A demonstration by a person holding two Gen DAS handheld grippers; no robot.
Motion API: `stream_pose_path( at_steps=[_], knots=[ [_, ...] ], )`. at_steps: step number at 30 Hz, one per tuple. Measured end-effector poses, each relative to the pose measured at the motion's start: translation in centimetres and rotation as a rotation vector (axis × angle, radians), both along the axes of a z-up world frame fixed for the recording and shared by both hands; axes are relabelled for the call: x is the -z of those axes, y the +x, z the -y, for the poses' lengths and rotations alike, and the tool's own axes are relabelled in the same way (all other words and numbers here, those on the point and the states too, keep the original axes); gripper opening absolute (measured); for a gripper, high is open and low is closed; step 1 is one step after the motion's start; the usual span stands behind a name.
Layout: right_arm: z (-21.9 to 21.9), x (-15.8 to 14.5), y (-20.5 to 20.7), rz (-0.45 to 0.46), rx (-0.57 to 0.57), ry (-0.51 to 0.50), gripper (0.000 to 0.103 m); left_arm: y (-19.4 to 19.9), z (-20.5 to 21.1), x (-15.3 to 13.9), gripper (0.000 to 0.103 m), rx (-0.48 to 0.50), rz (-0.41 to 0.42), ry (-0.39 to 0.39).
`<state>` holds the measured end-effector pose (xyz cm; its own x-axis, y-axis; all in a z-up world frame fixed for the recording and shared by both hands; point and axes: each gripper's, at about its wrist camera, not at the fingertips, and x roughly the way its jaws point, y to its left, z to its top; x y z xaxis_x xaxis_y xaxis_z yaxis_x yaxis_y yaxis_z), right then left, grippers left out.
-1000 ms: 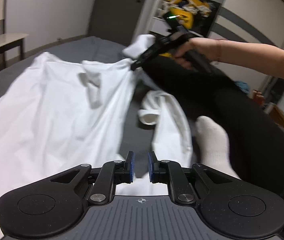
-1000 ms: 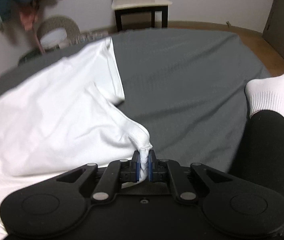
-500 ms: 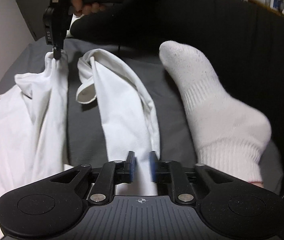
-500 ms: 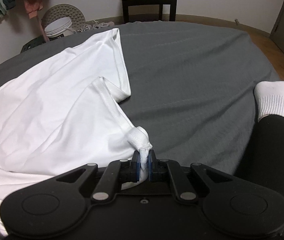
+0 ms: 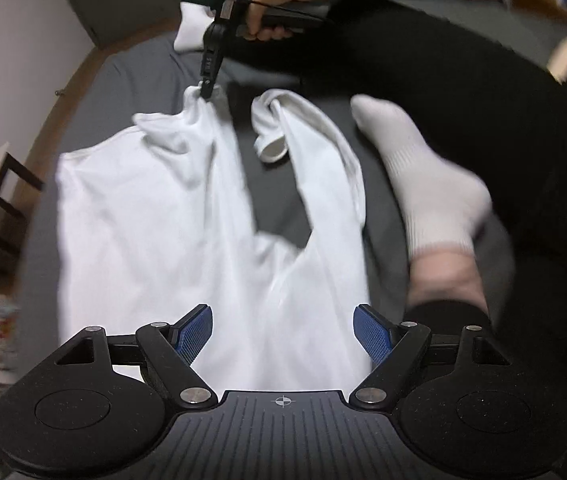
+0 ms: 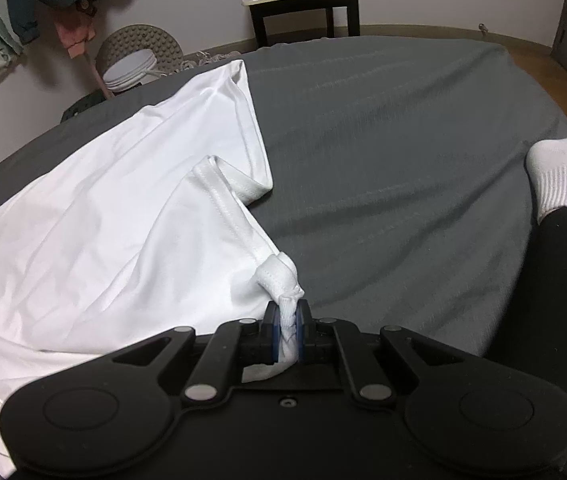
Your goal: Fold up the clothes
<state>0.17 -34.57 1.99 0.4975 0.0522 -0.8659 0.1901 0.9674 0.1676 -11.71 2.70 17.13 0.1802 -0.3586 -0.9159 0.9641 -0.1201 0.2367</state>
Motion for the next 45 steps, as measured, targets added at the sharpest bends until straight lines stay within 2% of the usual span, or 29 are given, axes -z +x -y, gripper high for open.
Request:
stream_pose_path(
  at_steps=[1, 4, 5, 7, 8, 10, 14, 16, 18, 19, 22, 27, 28, 29, 30, 34, 35, 36, 37, 38, 41, 45],
  knots=[
    [0.1, 0.0, 0.0, 0.002, -0.001, 0.003, 0.008, -0.2, -0.3, -2.4, 0.078, 0.010, 0.041, 0.012],
    [0.4, 0.0, 0.2, 0.007, 0.001, 0.017, 0.008, 0.1, 0.5, -10.4, 0.078, -0.029, 0.148, -0.135],
    [0.6, 0.0, 0.3, 0.008, 0.003, 0.023, 0.008, 0.7, 1.2, -12.2, 0.079, -0.096, 0.131, -0.194],
    [0.7, 0.1, 0.4, 0.008, 0.007, 0.030, 0.008, 2.5, 3.0, -15.2, 0.092, -0.266, 0.061, -0.314],
    [0.8, 0.2, 0.5, 0.008, 0.008, 0.032, 0.008, 3.3, 4.1, -15.5, 0.096, -0.332, -0.016, -0.309],
    [1.0, 0.2, 0.7, 0.011, 0.008, 0.041, 0.008, 3.1, 6.0, -13.2, 0.096, -0.331, -0.087, -0.232],
    [1.2, 0.0, 0.7, 0.034, -0.006, 0.061, 0.008, -2.3, 8.5, -2.6, 0.096, -0.155, 0.067, 0.034],
    [1.3, -0.2, 0.6, 0.039, -0.016, 0.063, 0.008, -5.3, 9.1, 3.0, 0.096, -0.039, 0.098, 0.133],
    [1.4, -0.4, 0.4, 0.036, -0.025, 0.056, 0.008, -7.5, 9.4, 8.0, 0.096, 0.038, 0.109, 0.222],
    [1.5, -0.5, 0.3, 0.033, -0.030, 0.053, 0.008, -8.4, 9.5, 10.5, 0.096, 0.066, 0.142, 0.268],
    [1.4, -0.7, 0.1, 0.022, -0.045, 0.040, 0.008, -8.7, 9.8, 15.6, 0.095, 0.039, 0.212, 0.299],
    [0.6, -0.9, -0.4, 0.044, -0.062, 0.015, 0.008, -6.6, 9.6, 18.0, 0.095, -0.082, 0.171, 0.207],
    [0.5, -0.8, -0.5, 0.044, -0.062, 0.011, 0.008, -6.1, 9.7, 18.1, 0.095, -0.108, 0.199, 0.179],
    [0.4, -0.6, -0.6, 0.039, -0.061, 0.009, 0.008, -5.5, 9.8, 18.3, 0.087, -0.132, 0.214, 0.156],
    [0.4, -0.3, -0.7, 0.031, -0.058, 0.009, 0.008, -4.8, 10.0, 18.3, 0.074, -0.166, 0.192, 0.136],
    [0.6, 0.2, -0.7, 0.009, -0.059, 0.004, 0.008, -2.9, 10.5, 18.6, 0.070, -0.233, 0.076, 0.094],
    [0.7, 0.2, -0.8, 0.009, -0.056, 0.007, 0.008, -2.8, 10.5, 18.5, 0.060, -0.236, 0.056, 0.074],
    [0.9, 0.3, -0.8, 0.009, -0.053, 0.014, 0.008, -2.7, 10.6, 18.4, 0.039, -0.239, 0.036, 0.054],
    [1.1, 0.3, -0.9, 0.009, -0.050, 0.018, 0.008, -2.6, 10.6, 18.4, 0.032, -0.242, 0.017, 0.034],
    [1.2, 0.4, -0.9, 0.009, -0.046, 0.023, 0.008, -2.5, 10.4, 18.2, 0.020, -0.253, 0.007, 0.006],
    [1.3, 0.3, -1.2, 0.001, -0.049, 0.021, 0.008, -2.1, 8.8, 17.0, 0.012, -0.260, -0.047, -0.084],
    [0.5, -0.8, -1.6, -0.019, -0.123, -0.053, 0.008, -2.7, 6.2, 14.2, 0.012, -0.206, -0.140, -0.180]
  ],
)
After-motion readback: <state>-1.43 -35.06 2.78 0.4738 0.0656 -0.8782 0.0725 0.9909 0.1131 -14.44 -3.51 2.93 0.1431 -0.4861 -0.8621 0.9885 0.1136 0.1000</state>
